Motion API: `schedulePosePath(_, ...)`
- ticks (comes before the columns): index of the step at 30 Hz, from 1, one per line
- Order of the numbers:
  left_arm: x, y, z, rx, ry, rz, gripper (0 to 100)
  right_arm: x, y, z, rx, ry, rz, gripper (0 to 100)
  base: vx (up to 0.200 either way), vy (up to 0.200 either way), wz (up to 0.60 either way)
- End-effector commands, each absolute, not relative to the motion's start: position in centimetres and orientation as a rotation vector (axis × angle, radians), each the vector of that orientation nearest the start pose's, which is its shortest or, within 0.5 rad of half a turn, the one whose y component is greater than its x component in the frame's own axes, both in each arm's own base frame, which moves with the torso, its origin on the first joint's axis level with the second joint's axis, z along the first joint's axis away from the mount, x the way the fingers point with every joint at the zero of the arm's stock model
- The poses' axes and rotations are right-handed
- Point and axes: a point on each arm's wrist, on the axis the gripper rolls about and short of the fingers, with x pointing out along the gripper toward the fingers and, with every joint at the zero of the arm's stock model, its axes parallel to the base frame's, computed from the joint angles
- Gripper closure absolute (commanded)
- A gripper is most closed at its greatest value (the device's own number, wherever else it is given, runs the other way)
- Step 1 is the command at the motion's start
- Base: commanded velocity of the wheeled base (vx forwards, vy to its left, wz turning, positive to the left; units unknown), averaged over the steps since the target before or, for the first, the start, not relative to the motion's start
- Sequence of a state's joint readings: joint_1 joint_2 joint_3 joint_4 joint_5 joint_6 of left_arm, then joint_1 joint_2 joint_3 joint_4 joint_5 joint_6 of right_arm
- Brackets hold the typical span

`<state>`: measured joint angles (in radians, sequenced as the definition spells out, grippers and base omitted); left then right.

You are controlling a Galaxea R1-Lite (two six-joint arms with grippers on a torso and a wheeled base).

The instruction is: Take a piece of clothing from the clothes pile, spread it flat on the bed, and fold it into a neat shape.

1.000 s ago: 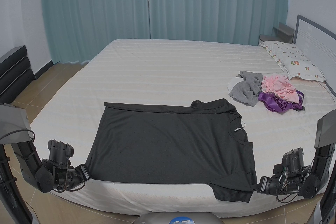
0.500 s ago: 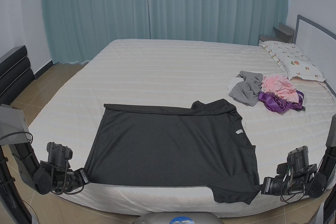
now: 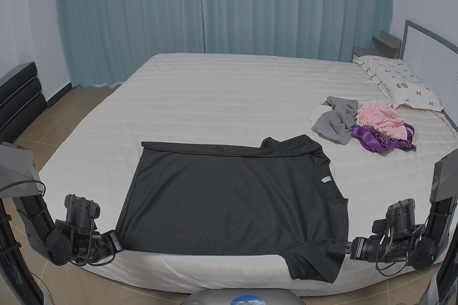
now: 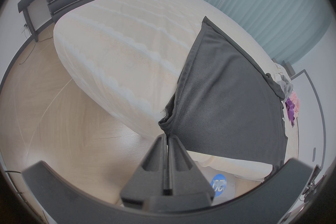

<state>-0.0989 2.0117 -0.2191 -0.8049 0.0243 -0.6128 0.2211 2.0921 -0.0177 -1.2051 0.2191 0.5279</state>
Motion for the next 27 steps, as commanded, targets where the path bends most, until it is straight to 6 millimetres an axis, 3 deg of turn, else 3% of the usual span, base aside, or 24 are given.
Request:
schedulePosePath(1, 21.9, -2.2, -0.2, -0.499, 0.977, 0.233, 100, 20.3, 4.0, -1.8, 0.569, 0.903, 0.119, 0, 0.000, 0.000, 0.00)
schedulePosePath(11, 21.9, -2.2, -0.2, -0.499, 0.977, 0.233, 100, 22.2, 4.1, -3.6, 0.614, 0.828, 0.110, 0, 0.000, 0.000, 0.00)
schedulePosePath(12, 21.9, -2.2, -0.3, -0.498, 0.979, 0.234, 100, 22.3, 4.1, -3.5, 0.615, 0.825, 0.110, 100, 0.000, 0.000, 0.00)
schedulePosePath(27, 21.5, -2.4, -0.4, -0.488, 0.996, 0.228, 100, 21.5, 1.9, -2.1, 0.643, 0.776, 0.033, 100, 0.000, 0.000, 0.00)
